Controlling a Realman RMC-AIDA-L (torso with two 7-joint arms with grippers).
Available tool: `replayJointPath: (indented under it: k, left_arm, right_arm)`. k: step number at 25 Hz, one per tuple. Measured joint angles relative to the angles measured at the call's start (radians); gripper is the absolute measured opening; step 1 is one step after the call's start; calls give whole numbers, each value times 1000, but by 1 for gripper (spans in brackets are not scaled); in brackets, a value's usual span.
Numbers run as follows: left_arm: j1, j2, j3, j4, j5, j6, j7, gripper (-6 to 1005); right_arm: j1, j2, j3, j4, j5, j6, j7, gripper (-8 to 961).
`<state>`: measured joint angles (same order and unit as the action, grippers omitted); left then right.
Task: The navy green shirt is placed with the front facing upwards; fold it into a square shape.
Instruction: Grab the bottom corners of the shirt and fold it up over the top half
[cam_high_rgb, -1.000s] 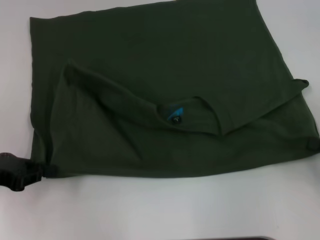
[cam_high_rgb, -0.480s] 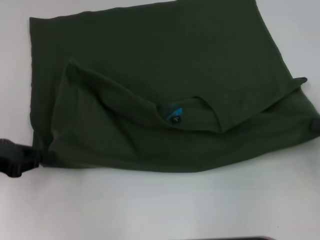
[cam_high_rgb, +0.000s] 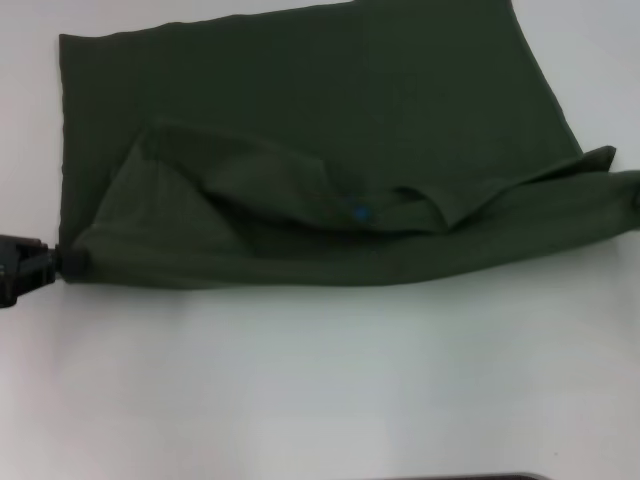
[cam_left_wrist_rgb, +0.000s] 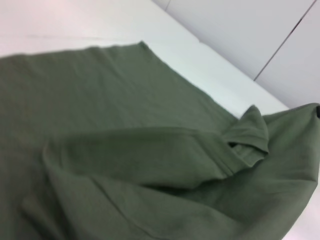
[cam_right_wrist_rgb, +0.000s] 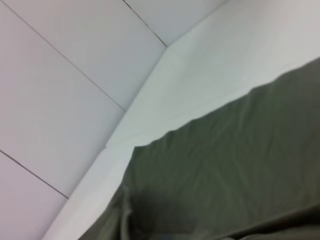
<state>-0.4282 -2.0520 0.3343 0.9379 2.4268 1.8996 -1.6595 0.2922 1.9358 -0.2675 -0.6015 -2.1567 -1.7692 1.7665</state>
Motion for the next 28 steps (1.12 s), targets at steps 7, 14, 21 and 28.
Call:
replayJointPath:
  k: [7, 14, 21, 28]
  left_arm:
    - [-7, 10, -28, 5, -62, 26, 24, 20]
    - [-5, 17, -51, 15, -75, 40, 37, 26]
    - [-5, 23, -89, 25, -80, 41, 42, 32]
    - [12, 19, -95, 42, -81, 43, 46, 37]
  right_arm:
    - [40, -12, 33, -7, 0, -47, 8, 44]
    - [58, -15, 30, -8, 0, -52, 25, 44]
    - [51, -16, 41, -8, 6, -68, 27, 44]
    - [27, -8, 44, -7, 7, -70, 24, 43]
